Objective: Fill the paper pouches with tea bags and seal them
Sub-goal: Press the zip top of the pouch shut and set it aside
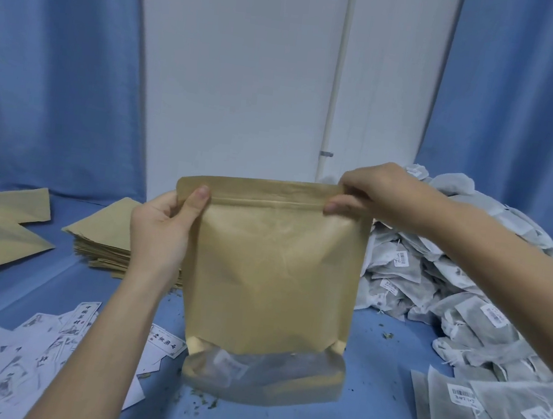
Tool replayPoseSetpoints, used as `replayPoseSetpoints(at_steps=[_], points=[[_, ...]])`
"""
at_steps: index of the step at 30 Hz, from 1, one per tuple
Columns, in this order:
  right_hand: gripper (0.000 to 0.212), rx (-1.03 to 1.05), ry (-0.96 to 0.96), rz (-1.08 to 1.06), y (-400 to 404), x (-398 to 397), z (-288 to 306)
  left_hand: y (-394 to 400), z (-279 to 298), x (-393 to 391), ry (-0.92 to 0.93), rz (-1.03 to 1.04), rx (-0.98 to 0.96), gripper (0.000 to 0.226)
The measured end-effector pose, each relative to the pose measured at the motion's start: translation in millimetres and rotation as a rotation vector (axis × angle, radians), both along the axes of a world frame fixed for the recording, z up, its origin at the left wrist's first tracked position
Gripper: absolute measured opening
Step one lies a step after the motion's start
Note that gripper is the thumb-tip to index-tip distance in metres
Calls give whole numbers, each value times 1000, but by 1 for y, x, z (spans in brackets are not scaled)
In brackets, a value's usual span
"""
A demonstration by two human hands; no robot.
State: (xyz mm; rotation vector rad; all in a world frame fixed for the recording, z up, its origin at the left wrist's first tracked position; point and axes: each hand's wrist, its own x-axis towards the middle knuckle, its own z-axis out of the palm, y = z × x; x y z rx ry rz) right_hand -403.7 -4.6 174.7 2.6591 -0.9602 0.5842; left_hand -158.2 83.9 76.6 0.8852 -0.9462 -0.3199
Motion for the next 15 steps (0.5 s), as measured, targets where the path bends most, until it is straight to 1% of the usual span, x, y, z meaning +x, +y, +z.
replayPoseSetpoints(at_steps=[3,5,6,8,9,10,12,13,15], points=[[49,-41,-61,15,-1,0,-5,-1,0,-2,-3,10,6,16],[52,-68,-139,43,-1,-2,-9,0,-1,-4,13,-6,18,15],[50,-73,-183,59,0,-2,-11,1,-2,-4,28,-24,31,18],[37,-36,-242,90,3,0,-14,3,-7,-5,51,-92,66,30],[37,-21,-237,92,6,4,-16,4,-11,-6,58,-124,90,36],[41,-29,-217,79,8,10,-18,5,-14,-7,60,-139,111,36],[43,-112,-179,44,13,27,-17,5,-17,-10,61,-125,127,26],[40,-141,-166,52,16,36,-15,5,-16,-11,62,-117,121,21],[31,-126,-133,86,20,53,-10,4,-14,-12,56,-101,92,16]])
